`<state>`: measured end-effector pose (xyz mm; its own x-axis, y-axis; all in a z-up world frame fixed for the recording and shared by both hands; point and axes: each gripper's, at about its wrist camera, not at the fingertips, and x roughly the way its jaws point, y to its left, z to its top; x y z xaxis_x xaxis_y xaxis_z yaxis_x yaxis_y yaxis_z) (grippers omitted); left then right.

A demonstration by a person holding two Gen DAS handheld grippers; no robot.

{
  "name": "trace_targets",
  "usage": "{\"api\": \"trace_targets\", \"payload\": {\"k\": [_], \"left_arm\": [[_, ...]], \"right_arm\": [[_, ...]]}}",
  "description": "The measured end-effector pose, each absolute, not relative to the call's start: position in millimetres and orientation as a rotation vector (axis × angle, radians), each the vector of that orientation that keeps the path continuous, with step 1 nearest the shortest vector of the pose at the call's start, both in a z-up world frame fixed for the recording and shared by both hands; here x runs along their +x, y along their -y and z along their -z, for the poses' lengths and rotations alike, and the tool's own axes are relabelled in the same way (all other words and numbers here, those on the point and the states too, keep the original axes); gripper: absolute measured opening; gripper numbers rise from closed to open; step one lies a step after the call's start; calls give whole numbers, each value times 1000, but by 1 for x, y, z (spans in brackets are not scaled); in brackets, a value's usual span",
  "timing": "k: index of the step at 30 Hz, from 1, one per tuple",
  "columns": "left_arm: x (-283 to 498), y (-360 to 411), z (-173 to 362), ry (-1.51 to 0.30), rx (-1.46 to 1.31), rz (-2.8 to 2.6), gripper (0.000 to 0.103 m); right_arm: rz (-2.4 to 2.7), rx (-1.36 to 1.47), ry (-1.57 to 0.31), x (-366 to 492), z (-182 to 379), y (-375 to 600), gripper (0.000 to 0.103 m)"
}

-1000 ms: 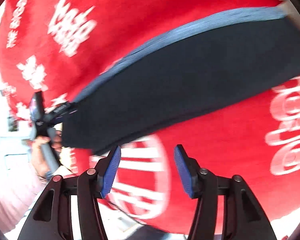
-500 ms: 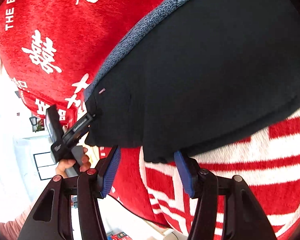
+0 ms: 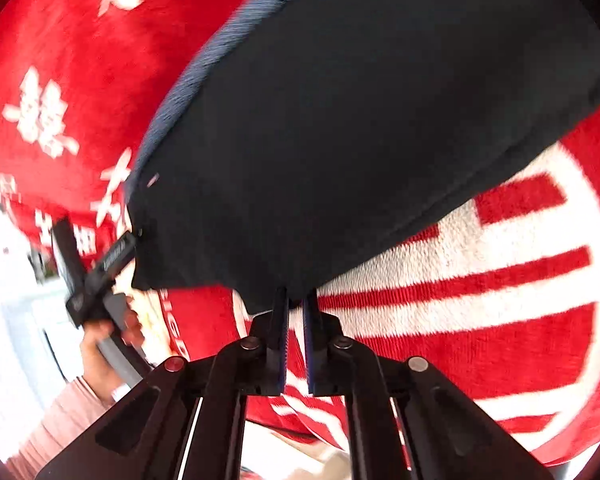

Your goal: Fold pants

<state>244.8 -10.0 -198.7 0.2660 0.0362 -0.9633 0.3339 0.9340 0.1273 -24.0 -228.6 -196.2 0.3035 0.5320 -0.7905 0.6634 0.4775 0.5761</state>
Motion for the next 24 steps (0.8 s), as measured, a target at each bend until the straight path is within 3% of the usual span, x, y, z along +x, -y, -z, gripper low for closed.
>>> {"api": "trace_targets", "payload": {"k": [4,8,14,19,24], "left_arm": [[244,28,170,-1272,292,277,103],[263,67,168,-1214,322,302,103],[300,68,217,-1239,344,128,103],[290,73,197,-1268,378,127,103],[229,116,160,-1216,427,323,103]], "right_arm": [[115,989,-1385,-31,164,243,17],[212,806,-1308,-20,136,275,48],[338,787,-1352,-7,168,309,46],[331,875,-1289,-21,162,319,47],[321,896,-1265,-44,144,323,48]]}}
